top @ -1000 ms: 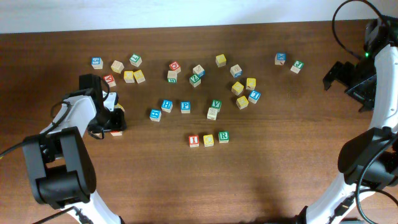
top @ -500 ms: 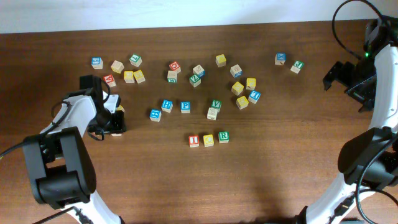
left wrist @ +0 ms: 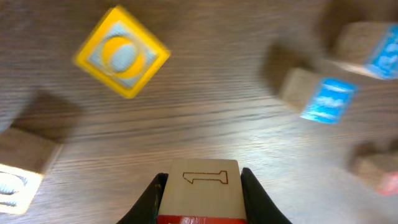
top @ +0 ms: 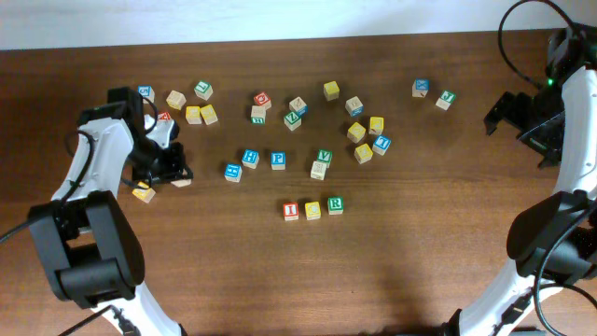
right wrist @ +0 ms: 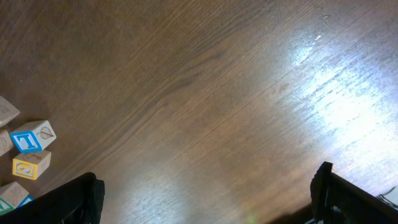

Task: Spell out ICRA
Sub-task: 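Carry the red A block with the left gripper toward the row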

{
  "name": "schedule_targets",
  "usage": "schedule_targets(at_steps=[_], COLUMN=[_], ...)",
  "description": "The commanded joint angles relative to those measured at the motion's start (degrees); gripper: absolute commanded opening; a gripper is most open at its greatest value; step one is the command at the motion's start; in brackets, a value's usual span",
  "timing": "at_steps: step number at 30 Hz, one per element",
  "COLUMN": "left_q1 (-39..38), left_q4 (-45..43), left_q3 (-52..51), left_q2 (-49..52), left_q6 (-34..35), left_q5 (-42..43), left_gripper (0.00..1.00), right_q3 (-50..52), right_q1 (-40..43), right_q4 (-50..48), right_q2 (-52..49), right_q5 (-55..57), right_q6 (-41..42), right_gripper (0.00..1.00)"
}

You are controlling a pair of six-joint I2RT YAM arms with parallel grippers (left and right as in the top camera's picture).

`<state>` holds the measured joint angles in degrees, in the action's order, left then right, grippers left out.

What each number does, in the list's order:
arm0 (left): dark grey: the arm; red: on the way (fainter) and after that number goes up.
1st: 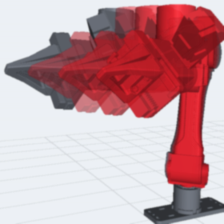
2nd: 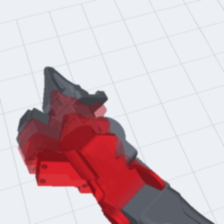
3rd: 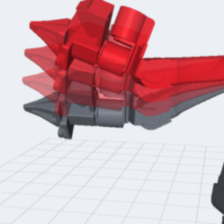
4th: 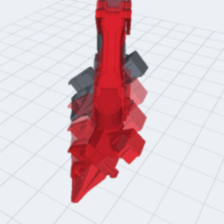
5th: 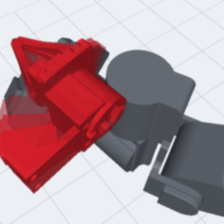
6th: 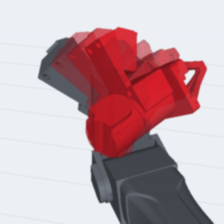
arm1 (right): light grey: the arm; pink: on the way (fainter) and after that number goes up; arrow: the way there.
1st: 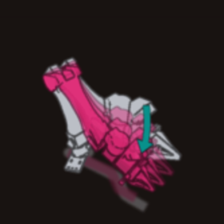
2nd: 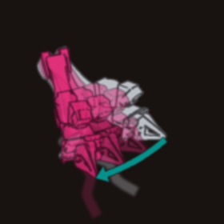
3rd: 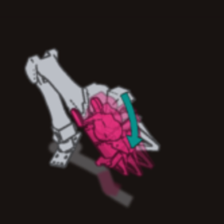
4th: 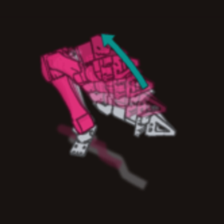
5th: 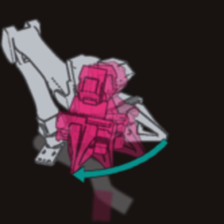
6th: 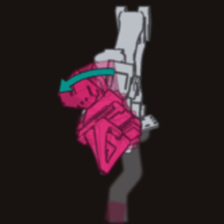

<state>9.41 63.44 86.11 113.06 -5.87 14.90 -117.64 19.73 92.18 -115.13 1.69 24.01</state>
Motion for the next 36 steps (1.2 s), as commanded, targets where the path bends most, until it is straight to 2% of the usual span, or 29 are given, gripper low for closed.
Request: schedule_targets(at_steps=[1, 3, 4, 8, 9, 10, 13, 17, 18, 23, 25, 30, 36], left_q1=[-0.9, -3.58, -6.56, -21.42, -25.03, -30.03, -41.88, -53.07, -55.36, -59.8, -59.89, -60.57, -60.81], left_q4=[3.34, 3.21, 2.38, -8.35, -12.22, -16.13, -19.06, -23.58, -25.97, -28.59, -28.5, -28.3, -27.39], left_q3=[4.5, 4.5, 4.5, 4.5, 4.5, 4.5, 4.48, 4.48, 4.48, 4.48, 4.48, 4.48, 4.48], left_q2=[0.22, 0.22, 0.22, 0.22, 0.22, 0.24, 0.46, 2.19, 3.32, 8.28, 9.64, 10.82, 12.09], left_q6=[3.76, 3.96, 6.32, 20.46, 24.92, 30.34, 40.65, 48.5, 48.78, 52.11, 54.73, 54.82, 55.56], left_q5=[15.39, 25.57, 29.27, 30.05, 27.89, 21.38, 1.18, -16.46, -16.85, -23.28, -23.28, -23.26, -17.59], left_gripper=[0.18, 0.18, 0.18, 0.17, 0.17, 0.17, 0.18, 0.18, 0.18, 0.15, 0.16, 0.18, 0.24], right_q3=[-0.87, -0.87, -0.87, -0.87, -0.87, -0.87, -0.87, -0.87, -0.87, -0.87, -0.87, -0.87, -0.87], right_q1=[0.07, 0.07, 0.07, 0.07, 0.07, 0.07, 0.07, 0.07, 0.07, 0.07, 0.07, 0.07, 0.07], right_q4=[-0.04, -0.04, -0.04, -0.04, -0.04, -0.04, -0.04, -0.04, -0.04, -0.04, -0.04, -0.04, -0.04], right_q2=[0.63, 0.63, 0.63, 0.63, 0.63, 0.63, 0.63, 0.63, 0.63, 0.63, 0.63, 0.63, 0.63], right_q5=[0.48, 0.48, 0.48, 0.48, 0.48, 0.48, 0.48, 0.48, 0.48, 0.48, 0.48, 0.48, 0.48], right_q6=[0.28, 0.26, 0.26, 0.26, 0.26, 0.26, 0.26, 0.28, 0.28, 0.26, 0.26, 0.26, 0.26], right_gripper=[0.98, 0.98, 0.98, 0.98, 0.98, 0.98, 0.98, 0.98, 0.98, 0.98, 0.98, 0.98, 0.98])
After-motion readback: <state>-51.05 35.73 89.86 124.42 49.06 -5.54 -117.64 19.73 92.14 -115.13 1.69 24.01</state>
